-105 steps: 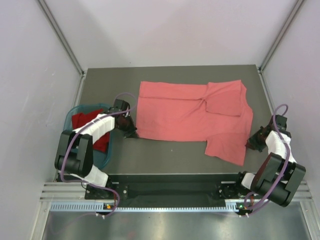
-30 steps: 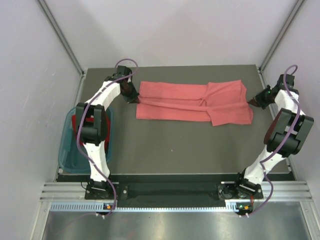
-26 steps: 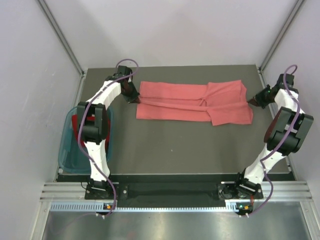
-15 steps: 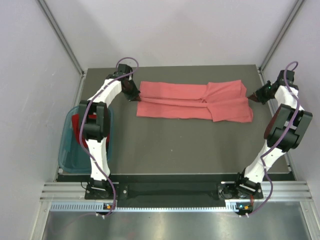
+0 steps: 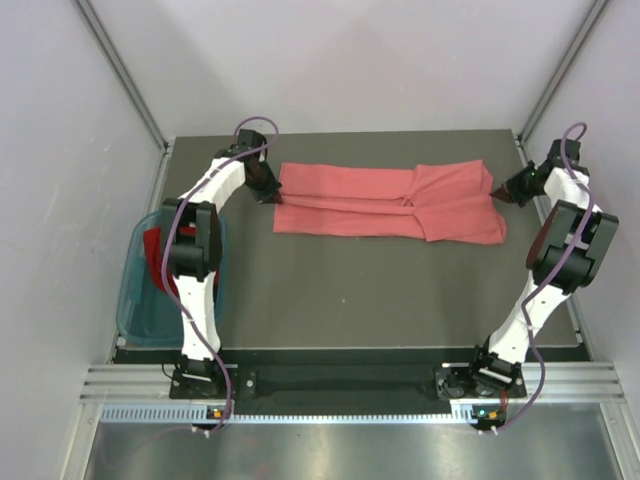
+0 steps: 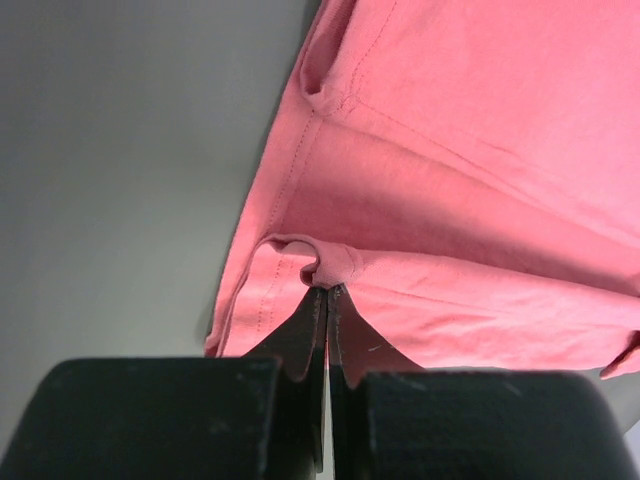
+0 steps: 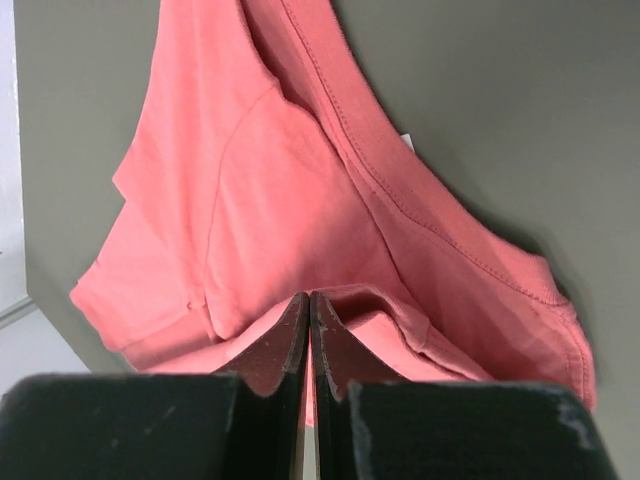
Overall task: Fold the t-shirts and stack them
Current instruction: Fold the tshirt
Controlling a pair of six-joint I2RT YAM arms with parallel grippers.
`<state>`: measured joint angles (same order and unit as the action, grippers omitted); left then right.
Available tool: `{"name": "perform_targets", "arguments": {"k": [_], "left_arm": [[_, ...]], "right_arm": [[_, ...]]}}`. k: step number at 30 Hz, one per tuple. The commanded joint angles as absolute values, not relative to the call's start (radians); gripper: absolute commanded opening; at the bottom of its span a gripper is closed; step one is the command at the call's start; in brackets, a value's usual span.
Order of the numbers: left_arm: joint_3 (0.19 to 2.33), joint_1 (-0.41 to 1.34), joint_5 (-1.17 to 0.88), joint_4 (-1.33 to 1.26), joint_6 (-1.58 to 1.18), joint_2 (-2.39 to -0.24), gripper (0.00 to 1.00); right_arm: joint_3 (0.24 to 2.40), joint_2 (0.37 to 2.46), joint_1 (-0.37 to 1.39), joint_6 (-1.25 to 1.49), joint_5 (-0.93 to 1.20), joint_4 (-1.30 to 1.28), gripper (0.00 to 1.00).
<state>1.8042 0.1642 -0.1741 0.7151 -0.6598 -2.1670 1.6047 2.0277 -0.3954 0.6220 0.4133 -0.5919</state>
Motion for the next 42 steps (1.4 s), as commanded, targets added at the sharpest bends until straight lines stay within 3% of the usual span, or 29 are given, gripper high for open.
{"name": "perform_targets", "arguments": {"k": [1,26,27,31,34,36,38,42], "left_arm": [[1.847,0.153,-0.150,0.719,-0.667,-2.172,0.00],[1.954,0.133,-0.163,0.742,-0.703,-2.276,0.01],[1.960,0.133,-0.155,0.744,-0.701,-2.278,0.13],[1.967,0.133,-0.104,0.732,-0.678,-2.238,0.42],[2.014,0.132,-0.066,0.761,-0.635,-2.211,0.56],[2.019,0.133,-0.051,0.781,-0.620,-2.188,0.58],[1.981,0.135,-0.054,0.782,-0.600,-2.129,0.60],[1.847,0.155,-0.083,0.752,-0.560,-1.996,0.59]], "right_arm": [[1.666,2.040,-0.388,0.626,0.420,-0.566,0.00],[1.735,2.146,-0.382,0.643,0.445,-0.551,0.00],[1.744,2.157,-0.382,0.644,0.446,-0.551,0.00],[1.784,2.186,-0.382,0.653,0.475,-0.520,0.10],[1.882,2.221,-0.383,0.631,0.463,-0.567,0.18],[2.011,2.247,-0.383,0.600,0.439,-0.662,0.22],[2.173,2.273,-0.382,0.526,0.355,-0.768,0.33],[2.229,2.225,-0.368,0.443,0.249,-0.946,0.36]]}}
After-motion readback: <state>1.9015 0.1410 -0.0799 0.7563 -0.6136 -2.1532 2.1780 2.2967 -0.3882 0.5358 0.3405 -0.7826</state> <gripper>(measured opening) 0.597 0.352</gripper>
